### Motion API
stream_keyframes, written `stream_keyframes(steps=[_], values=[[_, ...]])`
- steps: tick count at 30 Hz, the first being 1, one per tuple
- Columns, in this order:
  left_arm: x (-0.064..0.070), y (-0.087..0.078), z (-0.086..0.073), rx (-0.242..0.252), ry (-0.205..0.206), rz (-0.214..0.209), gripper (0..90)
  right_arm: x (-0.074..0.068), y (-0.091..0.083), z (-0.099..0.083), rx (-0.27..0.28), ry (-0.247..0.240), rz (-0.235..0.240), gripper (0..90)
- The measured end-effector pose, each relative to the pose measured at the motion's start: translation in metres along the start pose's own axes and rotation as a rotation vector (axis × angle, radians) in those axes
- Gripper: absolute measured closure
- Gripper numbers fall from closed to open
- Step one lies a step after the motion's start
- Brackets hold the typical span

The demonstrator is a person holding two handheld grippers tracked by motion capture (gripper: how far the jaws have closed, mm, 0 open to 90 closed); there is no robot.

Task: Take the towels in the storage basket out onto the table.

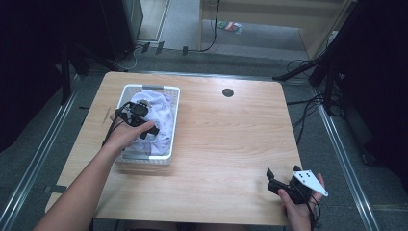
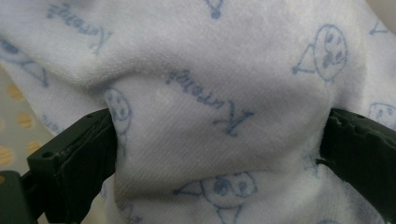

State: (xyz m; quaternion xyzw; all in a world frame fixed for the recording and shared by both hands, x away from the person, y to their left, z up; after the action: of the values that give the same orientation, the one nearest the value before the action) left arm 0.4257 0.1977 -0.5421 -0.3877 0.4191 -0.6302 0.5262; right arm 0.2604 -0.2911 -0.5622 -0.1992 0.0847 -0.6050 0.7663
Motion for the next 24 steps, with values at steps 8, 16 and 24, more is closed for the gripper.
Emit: stream_keyframes(steps=[8,16,24], values=[[0.001,0.009,-0.004,-0.017,0.032,-0.03,0.0,-0.001,0.001,0.0,-0.005,-0.008,-0.002,0.1],[-0.001,0.013,-0.003,-0.06,0.043,-0.055,0.0,-0.002,0.002,0.0,-0.011,-0.014,0.009,0.1],[0.003,0.006,-0.002,-0.078,0.071,-0.102,25.6,-0.002,0.002,0.0,-0.011,-0.012,0.02,0.1]])
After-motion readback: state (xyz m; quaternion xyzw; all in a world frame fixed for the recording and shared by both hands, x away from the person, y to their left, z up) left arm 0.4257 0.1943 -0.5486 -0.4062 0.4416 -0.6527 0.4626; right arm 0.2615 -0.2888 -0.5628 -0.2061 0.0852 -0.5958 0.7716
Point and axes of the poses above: each handheld gripper's, and its own axes: y roughly forward along the jaws, z roughly out of its top, x roughly to its right, the point moved 4 cm from there along y, roughly forward along the jaws, and after that the axes turned 11 degrees about -y, right-handed, at the moved point
